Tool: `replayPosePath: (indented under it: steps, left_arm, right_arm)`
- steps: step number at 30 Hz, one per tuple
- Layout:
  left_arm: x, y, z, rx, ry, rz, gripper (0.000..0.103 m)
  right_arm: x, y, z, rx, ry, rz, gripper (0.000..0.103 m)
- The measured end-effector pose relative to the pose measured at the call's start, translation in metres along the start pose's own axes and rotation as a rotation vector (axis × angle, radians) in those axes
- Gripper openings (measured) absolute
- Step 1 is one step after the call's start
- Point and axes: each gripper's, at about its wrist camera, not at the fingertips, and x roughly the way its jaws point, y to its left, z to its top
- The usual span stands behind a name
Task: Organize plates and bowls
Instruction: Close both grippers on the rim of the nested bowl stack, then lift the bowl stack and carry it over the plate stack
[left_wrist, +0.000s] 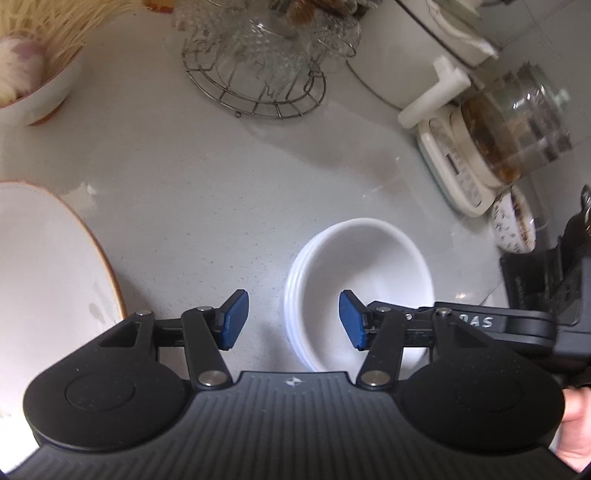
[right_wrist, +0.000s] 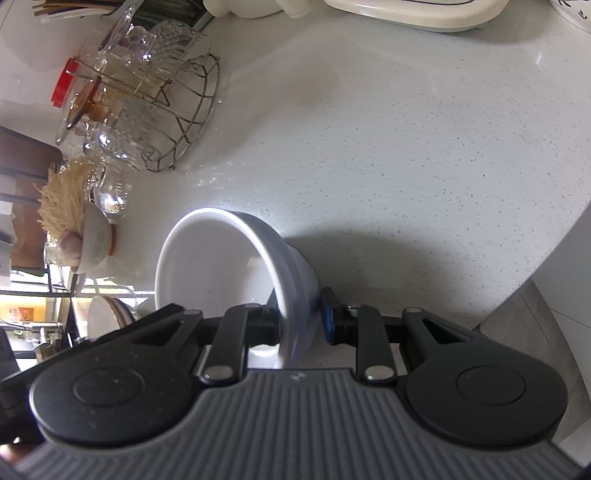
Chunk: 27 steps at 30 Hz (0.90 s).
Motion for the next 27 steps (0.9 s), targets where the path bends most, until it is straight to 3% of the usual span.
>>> replayPosePath:
  steps: [6,9,15,21,27]
  left_arm:
    - [0.013,0.001,0.002,-0.004,0.023,-0.009,0.059]
    - [0.017,0.001,-0.001,-0.008,0.015,-0.03,0.048]
    - [0.025,0.0,-0.005,-0.02,0.012,-0.022,0.041]
    - [0.028,0.003,-0.008,-0.038,0.01,-0.015,0.022]
    - [0.026,0.003,-0.009,-0.024,0.006,-0.01,0.02]
  right_arm:
    - [-0.002,-0.005,-0.001,0.013,-0.007,0.019,0.024]
    - [-0.003,-0.006,-0.002,0.014,-0.008,0.02,0.024]
    - [-0.004,-0.008,-0.003,0.02,-0.013,0.024,0.024]
    - [-0.003,-0.004,-0.003,-0.003,-0.011,0.01,0.024]
    - [-0.002,0.0,-0.003,-0.014,-0.01,0.007,0.024]
